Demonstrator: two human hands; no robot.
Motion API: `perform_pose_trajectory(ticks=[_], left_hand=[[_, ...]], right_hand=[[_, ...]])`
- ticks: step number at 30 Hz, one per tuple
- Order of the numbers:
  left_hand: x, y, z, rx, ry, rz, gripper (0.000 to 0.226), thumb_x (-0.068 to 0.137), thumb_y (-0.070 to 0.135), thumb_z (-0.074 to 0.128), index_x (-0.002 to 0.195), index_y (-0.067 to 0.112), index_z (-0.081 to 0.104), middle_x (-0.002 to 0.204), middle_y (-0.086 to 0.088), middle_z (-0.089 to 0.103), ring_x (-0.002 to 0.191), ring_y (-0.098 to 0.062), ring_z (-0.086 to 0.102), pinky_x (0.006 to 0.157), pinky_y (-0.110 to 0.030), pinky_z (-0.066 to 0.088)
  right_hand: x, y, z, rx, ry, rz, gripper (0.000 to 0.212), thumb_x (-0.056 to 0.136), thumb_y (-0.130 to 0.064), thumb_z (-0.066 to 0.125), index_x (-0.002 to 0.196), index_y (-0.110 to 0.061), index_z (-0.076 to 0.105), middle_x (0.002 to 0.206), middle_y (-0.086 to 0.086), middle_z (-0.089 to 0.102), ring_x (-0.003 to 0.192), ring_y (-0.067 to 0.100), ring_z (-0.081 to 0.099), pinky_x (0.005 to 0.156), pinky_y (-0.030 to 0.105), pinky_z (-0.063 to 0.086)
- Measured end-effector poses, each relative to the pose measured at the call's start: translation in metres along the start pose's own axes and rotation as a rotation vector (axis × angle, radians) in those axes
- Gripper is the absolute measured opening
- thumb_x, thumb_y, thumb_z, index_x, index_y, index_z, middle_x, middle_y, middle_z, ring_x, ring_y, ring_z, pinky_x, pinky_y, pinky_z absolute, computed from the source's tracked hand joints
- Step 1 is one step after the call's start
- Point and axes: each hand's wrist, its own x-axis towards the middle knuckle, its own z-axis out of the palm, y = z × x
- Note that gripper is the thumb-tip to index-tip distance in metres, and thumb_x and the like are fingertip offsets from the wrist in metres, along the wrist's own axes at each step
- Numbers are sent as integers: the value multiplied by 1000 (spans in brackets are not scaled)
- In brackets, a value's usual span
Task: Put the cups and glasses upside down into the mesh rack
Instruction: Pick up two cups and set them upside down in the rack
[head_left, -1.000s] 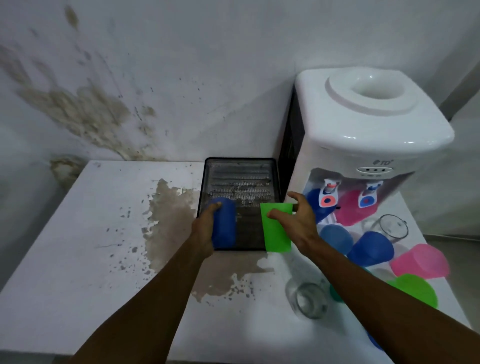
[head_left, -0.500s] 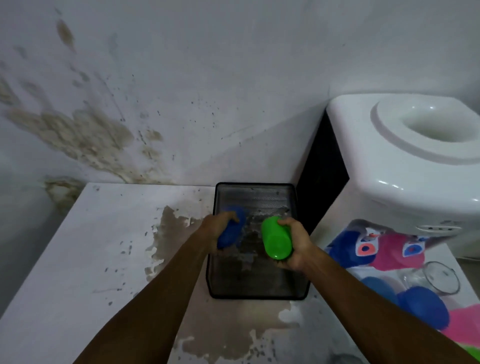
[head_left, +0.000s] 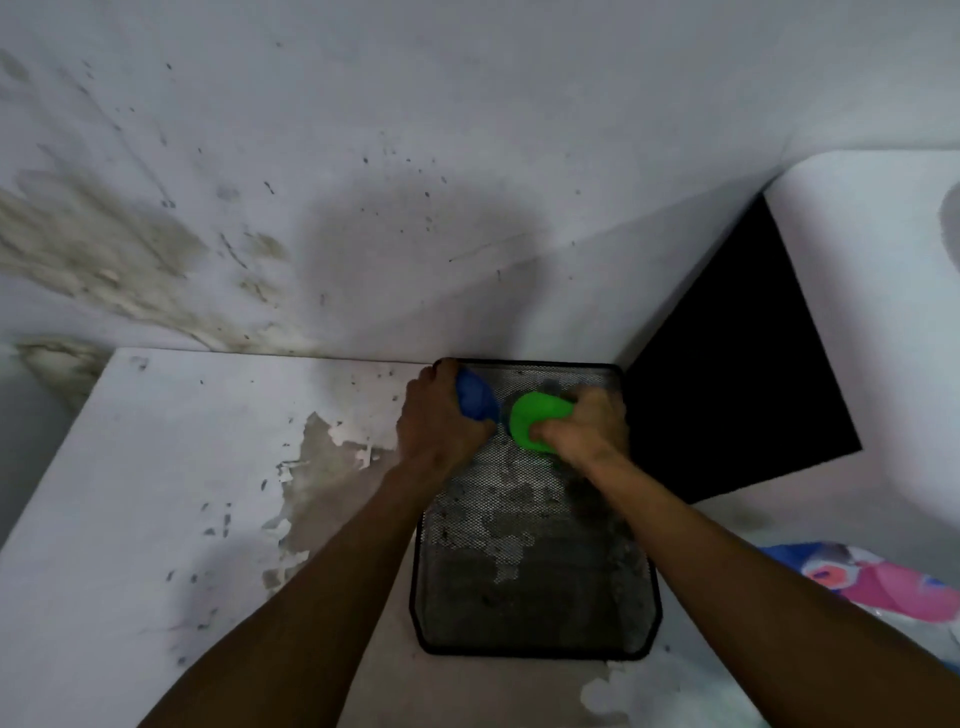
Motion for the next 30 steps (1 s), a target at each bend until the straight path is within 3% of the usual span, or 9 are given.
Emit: perform_pose_trajectory(ticks=[5,9,16,21,27,30], left_hand=[[14,-6,6,-27,11,-10,75,55,23,82,120,13,46,118,-9,56,110,-27,48,81,-41,50],[22,-12,10,-47,-13,-17,75,53,24,83,118,14,45,118,-9,57,109,-27,47,79,-41,51],[27,-12,17,-82,-14,-14,76,58,22,82,122,15,43,118,-12,55,113,-29,45,84,-48,53],[29,-12,20,-78,1,-5,74,61,22,80,123,14,42,116,-12,55,110,-29,46,81,-43,52],[27,-12,19,-25,2,-1,95,59,27,83,137,14,32,127,-15,53,115,-32,47,89,-45,49],[22,-12,17,41,25,29,109,53,37,84,142,12,27,133,-14,50,119,-33,43,94,-44,44]], right_hand=[[17,-19,8,-212,51,-168,67,56,-24,84,113,-11,50,116,17,56,109,36,54,81,38,51],[27,-25,22,-161,51,-240,64,63,-14,78,114,-12,40,117,16,54,112,38,49,84,45,53],[37,-25,32,-180,52,-293,75,63,-3,81,121,-16,34,120,17,52,115,34,43,79,42,51],[38,-22,33,-104,68,-312,75,62,6,74,121,-18,36,118,18,52,111,35,45,81,48,53],[32,-13,30,-148,49,-311,94,52,-11,87,126,-26,32,123,13,48,112,32,46,75,41,52],[21,-8,23,-115,72,-319,98,48,-15,88,127,-28,30,123,13,45,113,34,45,80,47,52]])
